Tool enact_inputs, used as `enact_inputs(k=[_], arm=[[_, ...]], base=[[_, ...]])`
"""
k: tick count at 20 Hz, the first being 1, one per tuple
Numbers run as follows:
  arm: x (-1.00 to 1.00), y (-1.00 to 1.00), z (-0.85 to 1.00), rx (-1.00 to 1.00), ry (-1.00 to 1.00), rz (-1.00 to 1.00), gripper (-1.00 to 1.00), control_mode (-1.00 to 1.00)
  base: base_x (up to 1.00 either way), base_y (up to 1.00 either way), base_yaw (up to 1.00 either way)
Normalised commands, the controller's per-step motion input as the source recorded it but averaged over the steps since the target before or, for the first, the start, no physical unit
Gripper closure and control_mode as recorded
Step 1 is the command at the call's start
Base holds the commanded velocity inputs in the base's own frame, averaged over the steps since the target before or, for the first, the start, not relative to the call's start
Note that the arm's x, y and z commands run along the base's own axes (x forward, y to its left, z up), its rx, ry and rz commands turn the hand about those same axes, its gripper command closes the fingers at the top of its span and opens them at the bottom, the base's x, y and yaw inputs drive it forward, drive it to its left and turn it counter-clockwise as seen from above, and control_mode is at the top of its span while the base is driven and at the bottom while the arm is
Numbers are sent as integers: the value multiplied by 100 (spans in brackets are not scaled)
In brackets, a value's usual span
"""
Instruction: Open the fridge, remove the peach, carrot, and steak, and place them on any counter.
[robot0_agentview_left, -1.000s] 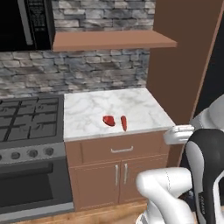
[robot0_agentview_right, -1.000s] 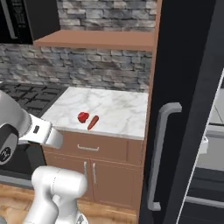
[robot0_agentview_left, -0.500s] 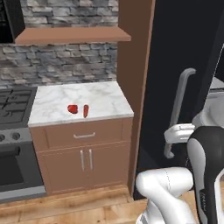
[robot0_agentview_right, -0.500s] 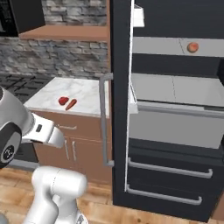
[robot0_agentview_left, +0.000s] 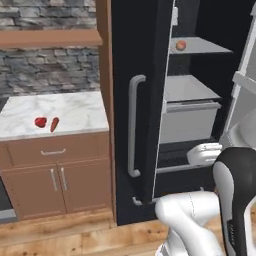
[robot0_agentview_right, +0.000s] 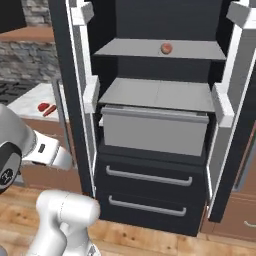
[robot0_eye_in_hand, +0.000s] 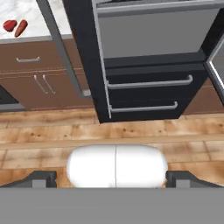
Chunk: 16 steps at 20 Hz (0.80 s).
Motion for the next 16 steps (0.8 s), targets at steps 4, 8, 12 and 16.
enact_inputs(k=[4, 8, 12, 16], arm=[[0, 0, 0, 0, 0, 0, -100, 100], [0, 0, 0, 0, 0, 0, -100, 100], [0, 0, 0, 0, 0, 0, -100, 100], [0, 0, 0, 0, 0, 0, -100, 100]], base=[[69, -100, 0], [95, -37, 0], [100, 1, 0], [100, -3, 0]])
